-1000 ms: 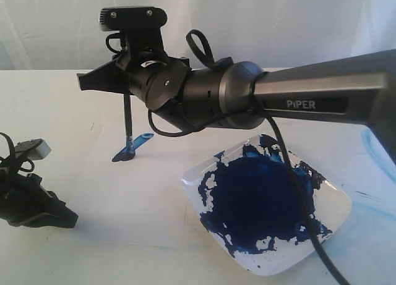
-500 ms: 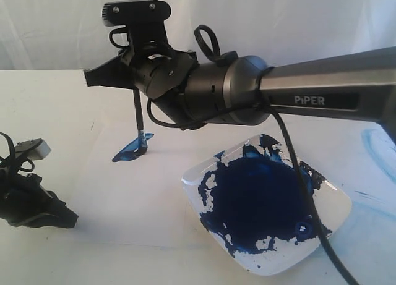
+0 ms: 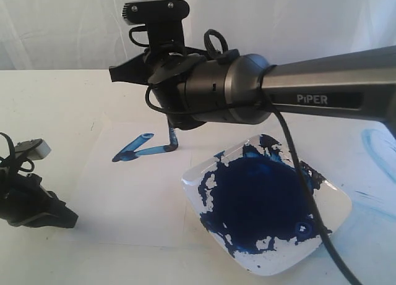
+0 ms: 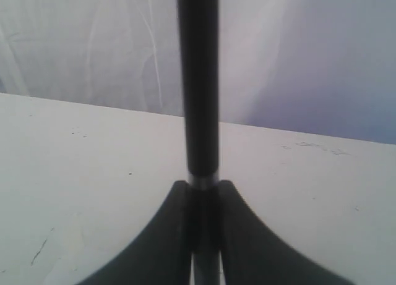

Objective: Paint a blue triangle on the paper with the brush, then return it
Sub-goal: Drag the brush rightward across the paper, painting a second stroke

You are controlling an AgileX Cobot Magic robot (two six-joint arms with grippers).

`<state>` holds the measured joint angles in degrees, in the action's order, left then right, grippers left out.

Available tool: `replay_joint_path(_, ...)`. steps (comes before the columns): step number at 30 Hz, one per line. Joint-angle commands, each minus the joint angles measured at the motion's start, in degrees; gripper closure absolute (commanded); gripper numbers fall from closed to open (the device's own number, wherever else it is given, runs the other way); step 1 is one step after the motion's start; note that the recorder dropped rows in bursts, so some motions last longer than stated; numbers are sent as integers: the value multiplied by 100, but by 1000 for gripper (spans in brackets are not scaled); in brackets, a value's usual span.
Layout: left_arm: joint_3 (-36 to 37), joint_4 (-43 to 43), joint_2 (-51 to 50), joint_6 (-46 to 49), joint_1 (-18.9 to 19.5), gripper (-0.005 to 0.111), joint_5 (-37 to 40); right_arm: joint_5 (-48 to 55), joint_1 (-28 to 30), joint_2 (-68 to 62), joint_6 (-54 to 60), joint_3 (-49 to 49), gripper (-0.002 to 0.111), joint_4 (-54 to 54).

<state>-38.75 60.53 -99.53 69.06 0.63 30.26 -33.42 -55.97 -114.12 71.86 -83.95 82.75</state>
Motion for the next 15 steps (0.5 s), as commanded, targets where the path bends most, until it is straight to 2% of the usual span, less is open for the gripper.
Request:
replay_joint_path(1,-7,94,11,-2,-37,107,118,-327,-6,38,162,10,108,130)
replay_joint_path(10,-7,94,11,-2,-37,107,118,-327,-6,89,288,10,108,200)
replay_joint_path(15,-7,94,11,-2,-37,107,118,-261,-6,271,-51,10,108,-308)
